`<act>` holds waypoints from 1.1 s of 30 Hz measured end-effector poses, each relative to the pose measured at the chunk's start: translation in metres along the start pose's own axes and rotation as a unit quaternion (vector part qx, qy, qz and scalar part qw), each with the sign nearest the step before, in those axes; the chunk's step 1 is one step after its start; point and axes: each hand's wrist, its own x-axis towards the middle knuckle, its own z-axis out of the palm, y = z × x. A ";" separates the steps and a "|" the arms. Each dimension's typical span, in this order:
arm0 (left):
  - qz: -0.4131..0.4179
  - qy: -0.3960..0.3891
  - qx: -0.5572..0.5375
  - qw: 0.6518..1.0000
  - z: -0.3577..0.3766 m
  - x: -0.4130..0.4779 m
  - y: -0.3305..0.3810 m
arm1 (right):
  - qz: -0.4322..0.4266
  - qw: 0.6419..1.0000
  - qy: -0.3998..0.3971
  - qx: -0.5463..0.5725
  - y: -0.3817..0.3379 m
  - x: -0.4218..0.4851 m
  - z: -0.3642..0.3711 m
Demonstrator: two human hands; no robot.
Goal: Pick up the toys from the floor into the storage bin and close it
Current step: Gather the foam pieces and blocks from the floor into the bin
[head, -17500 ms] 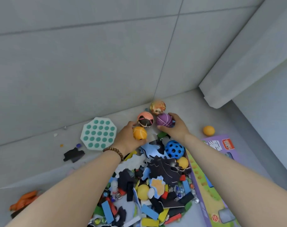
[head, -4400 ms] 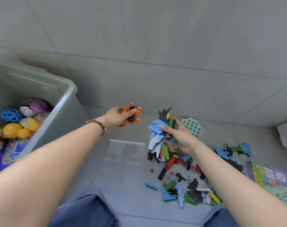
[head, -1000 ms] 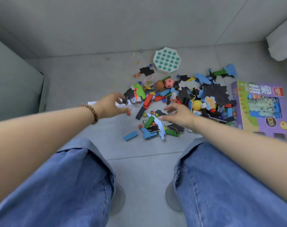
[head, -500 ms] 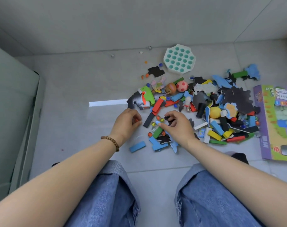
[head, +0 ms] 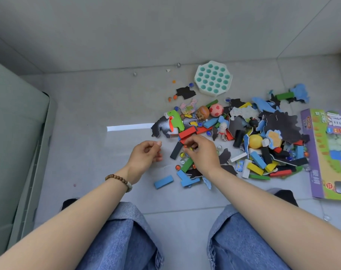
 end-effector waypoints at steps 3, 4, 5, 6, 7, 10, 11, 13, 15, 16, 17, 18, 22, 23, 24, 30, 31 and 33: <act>-0.023 -0.021 -0.043 0.999 0.004 -0.001 0.004 | -0.030 0.999 -0.019 -0.016 0.004 -0.002 -0.003; -0.035 -0.029 -0.058 0.997 0.005 -0.001 0.005 | -0.033 0.999 -0.024 -0.022 0.005 -0.001 -0.004; -0.051 -0.037 -0.076 0.995 0.006 -0.002 0.007 | -0.028 0.999 -0.022 -0.016 0.005 0.000 -0.005; -0.073 -0.047 -0.099 0.991 0.008 -0.003 0.009 | -0.013 1.000 -0.016 0.009 0.003 0.000 -0.006; -0.100 -0.061 -0.125 0.985 0.009 -0.004 0.012 | 0.005 0.998 -0.011 0.058 -0.003 0.000 -0.008; -0.174 -0.129 -0.198 0.956 0.013 -0.007 0.017 | -0.010 0.976 -0.080 0.203 -0.027 -0.003 -0.015; -0.187 -0.152 -0.220 0.945 0.014 -0.008 0.019 | -0.023 0.969 -0.111 0.222 -0.032 -0.005 -0.016; -0.197 -0.162 -0.251 0.934 0.015 -0.008 0.019 | -0.019 0.962 -0.127 0.241 -0.034 -0.006 -0.019; -0.189 -0.125 -0.249 0.942 0.013 -0.008 0.019 | 0.003 0.969 -0.099 0.225 -0.024 -0.004 -0.024; -0.172 -0.098 -0.219 0.955 0.011 -0.007 0.017 | 0.010 0.977 -0.089 0.192 -0.018 -0.004 -0.025; -0.146 -0.072 -0.165 0.973 0.009 -0.006 0.014 | 0.012 0.984 -0.091 0.155 -0.012 -0.005 -0.025; -0.117 -0.050 -0.096 0.987 0.006 -0.005 0.010 | 0.012 0.987 -0.103 0.121 -0.007 -0.006 -0.023; -0.048 -0.011 0.018 0.999 -0.006 -0.003 -0.006 | -0.021 0.988 -0.151 0.035 0.001 -0.012 -0.005; -0.050 -0.015 0.001 0.999 -0.007 -0.005 -0.007 | -0.034 0.987 -0.153 0.015 0.002 -0.012 -0.002; -0.055 -0.023 -0.016 0.998 -0.009 -0.006 -0.008 | -0.043 0.988 -0.150 -0.003 0.003 -0.011 0.000; -0.079 -0.043 -0.065 0.994 -0.014 -0.009 -0.009 | -0.066 0.991 -0.111 -0.025 0.005 -0.005 0.002; -0.081 -0.042 -0.070 0.993 -0.015 -0.009 -0.009 | -0.069 0.991 -0.109 -0.028 0.005 -0.005 0.002; -0.084 -0.040 -0.078 0.993 -0.016 -0.009 -0.011 | -0.079 0.990 -0.111 -0.043 0.004 -0.004 0.001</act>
